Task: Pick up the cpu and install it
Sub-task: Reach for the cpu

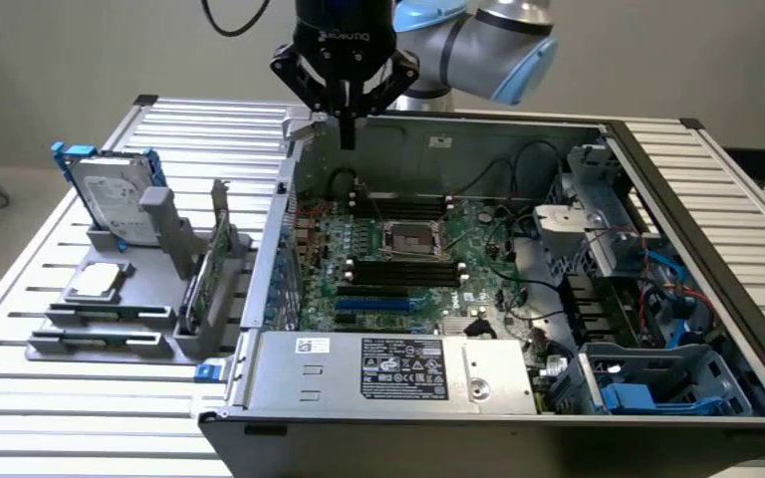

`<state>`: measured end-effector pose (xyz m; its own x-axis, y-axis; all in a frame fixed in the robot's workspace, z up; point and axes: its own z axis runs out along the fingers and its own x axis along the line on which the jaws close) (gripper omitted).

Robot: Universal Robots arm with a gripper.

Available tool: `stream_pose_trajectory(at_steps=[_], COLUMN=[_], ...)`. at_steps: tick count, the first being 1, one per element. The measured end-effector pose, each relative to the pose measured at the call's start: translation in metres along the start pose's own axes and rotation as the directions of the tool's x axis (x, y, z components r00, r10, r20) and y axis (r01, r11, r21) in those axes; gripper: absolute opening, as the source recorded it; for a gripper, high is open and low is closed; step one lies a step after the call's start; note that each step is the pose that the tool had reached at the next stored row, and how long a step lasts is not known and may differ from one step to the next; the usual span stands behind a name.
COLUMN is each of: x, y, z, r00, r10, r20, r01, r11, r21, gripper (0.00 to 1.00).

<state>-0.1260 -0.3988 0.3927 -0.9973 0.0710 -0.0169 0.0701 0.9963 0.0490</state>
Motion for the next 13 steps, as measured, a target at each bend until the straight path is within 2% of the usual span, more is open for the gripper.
stream_pose_trajectory(at_steps=[3, 13], x=[0.014, 0.059], y=[-0.0007, -0.0016], z=[-0.0001, -0.0002], r00=[1.0, 1.0], r10=[0.0, 0.0], r20=[-0.0023, -0.0035], r01=[0.0, 0.0], r11=[1.0, 1.0], r21=[-0.0023, -0.0029], gripper=[0.11, 0.11])
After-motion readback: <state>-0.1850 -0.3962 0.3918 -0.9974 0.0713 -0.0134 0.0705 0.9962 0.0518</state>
